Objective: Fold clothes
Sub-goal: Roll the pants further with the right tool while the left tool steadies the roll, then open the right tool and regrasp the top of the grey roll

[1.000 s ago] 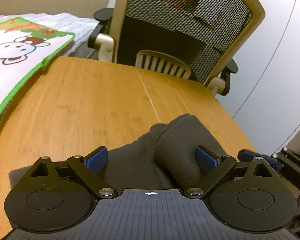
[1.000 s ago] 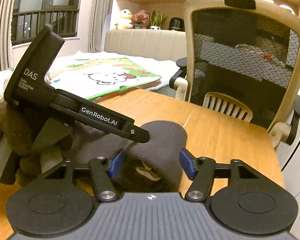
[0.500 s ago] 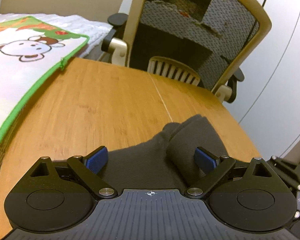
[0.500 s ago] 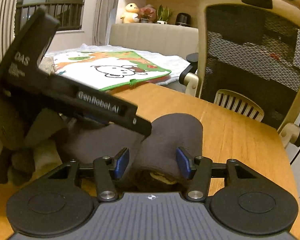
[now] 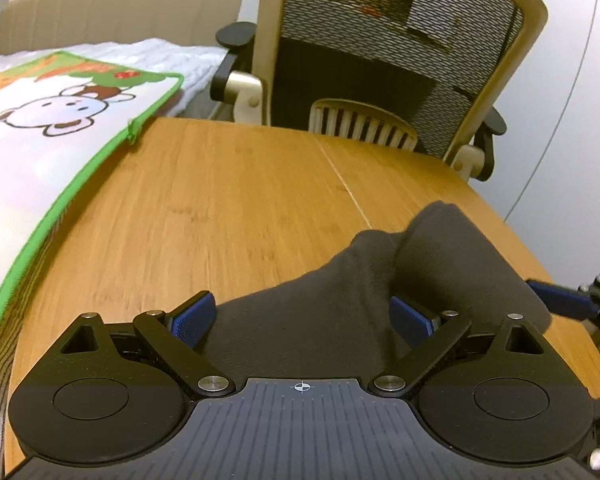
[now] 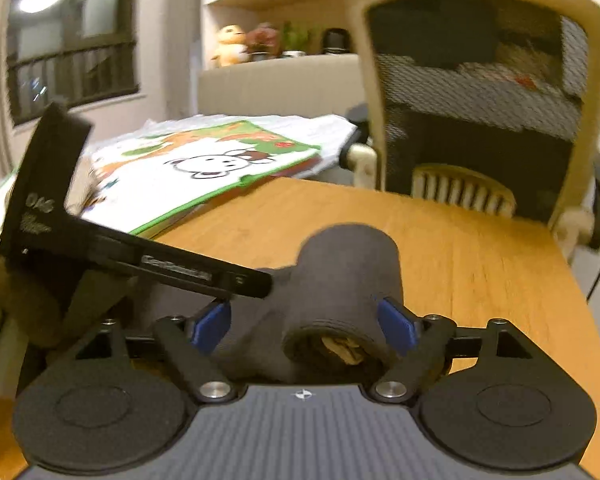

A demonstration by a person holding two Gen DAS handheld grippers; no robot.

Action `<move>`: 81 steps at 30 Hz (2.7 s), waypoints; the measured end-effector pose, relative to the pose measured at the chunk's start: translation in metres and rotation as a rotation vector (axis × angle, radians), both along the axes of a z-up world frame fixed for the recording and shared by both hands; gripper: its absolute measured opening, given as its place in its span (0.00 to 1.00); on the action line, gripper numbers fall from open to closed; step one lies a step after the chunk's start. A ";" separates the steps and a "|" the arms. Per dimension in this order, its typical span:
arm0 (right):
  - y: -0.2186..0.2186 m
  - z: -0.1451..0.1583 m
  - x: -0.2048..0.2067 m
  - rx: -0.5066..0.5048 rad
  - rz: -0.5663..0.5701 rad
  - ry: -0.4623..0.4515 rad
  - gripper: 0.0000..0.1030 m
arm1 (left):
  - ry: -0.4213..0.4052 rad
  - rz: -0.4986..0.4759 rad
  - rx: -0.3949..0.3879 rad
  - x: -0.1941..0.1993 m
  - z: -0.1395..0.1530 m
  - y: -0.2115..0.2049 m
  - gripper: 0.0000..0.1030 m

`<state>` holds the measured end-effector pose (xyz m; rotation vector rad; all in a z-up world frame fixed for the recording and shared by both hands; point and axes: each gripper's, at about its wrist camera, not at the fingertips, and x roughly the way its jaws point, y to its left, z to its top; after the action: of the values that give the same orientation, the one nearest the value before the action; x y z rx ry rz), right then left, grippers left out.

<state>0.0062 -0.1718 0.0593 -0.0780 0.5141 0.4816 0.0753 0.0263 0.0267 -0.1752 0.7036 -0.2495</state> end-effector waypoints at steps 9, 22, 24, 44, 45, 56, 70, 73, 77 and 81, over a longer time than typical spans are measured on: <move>0.022 -0.005 0.001 -0.131 0.031 -0.092 0.52 | 0.007 0.014 -0.067 0.000 0.008 0.008 0.94; 0.049 -0.013 -0.019 -0.259 0.167 -0.156 0.55 | 0.034 -0.021 -0.073 0.011 0.006 0.001 0.96; 0.045 -0.009 -0.019 -0.222 0.175 -0.142 0.56 | 0.032 -0.019 -0.071 0.010 0.005 0.002 0.96; -0.010 -0.018 0.044 0.242 0.004 0.186 0.62 | 0.015 0.012 -0.094 0.003 0.012 0.012 0.95; -0.010 -0.015 0.042 0.227 0.016 0.176 0.55 | 0.005 0.018 -0.100 0.001 0.016 0.015 0.95; 0.067 -0.002 -0.015 -0.309 0.156 -0.182 0.53 | -0.049 0.033 -0.055 -0.011 0.041 0.025 0.95; 0.023 0.012 0.016 0.116 0.128 0.084 0.93 | 0.006 0.040 -0.034 -0.013 0.016 0.029 0.96; 0.028 -0.004 0.033 0.162 0.114 0.152 0.90 | 0.009 0.039 -0.048 -0.012 0.015 0.031 0.96; 0.032 -0.018 0.042 0.165 0.094 0.177 0.67 | -0.002 0.049 -0.077 -0.011 0.017 0.038 0.96; 0.017 -0.009 0.050 0.132 0.046 0.114 0.56 | -0.026 0.099 -0.089 -0.006 0.027 0.053 0.95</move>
<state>0.0559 -0.1547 0.0505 0.0648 0.5915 0.5660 0.0688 0.0797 0.0536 -0.2908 0.6562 -0.1879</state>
